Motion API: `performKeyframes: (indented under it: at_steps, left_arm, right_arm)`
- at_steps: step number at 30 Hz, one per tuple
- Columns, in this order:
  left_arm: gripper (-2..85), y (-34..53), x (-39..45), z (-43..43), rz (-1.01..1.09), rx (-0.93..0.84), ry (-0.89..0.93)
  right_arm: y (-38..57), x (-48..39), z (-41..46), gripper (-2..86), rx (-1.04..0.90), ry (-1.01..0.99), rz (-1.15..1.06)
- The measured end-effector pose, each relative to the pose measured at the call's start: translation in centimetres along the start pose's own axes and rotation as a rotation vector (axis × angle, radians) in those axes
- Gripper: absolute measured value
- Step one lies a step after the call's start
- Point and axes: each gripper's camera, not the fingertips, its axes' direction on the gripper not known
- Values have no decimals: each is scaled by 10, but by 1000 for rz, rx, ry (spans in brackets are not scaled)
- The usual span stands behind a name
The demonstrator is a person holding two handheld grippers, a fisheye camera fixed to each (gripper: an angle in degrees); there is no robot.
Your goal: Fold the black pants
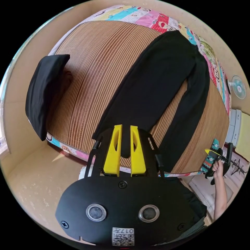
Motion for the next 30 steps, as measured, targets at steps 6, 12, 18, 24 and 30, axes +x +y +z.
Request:
performKeyframes:
  at_steps: [6, 12, 18, 24, 30]
  left_arm:
    - [82, -34, -73, -19, -101, 76, -39]
    - [98, -73, -134, -15, -61, -52, 73]
    - [41, -64, -130, -19, 130, -155, 170]
    - [19, -5, -147, -42, 397, -184, 526]
    - [45, 21, -243, -15, -18, -205, 386]
  right_arm:
    - [-28, -51, 11, 105, -125, -167, -14]
    - [-42, -65, -23, 35, -109, -343, 94]
    - [-16, -85, -73, 11, -161, -521, 16]
    - [21, -122, -110, 31, -88, -488, 92]
    - [26, -160, -139, 116, 205, -390, 321]
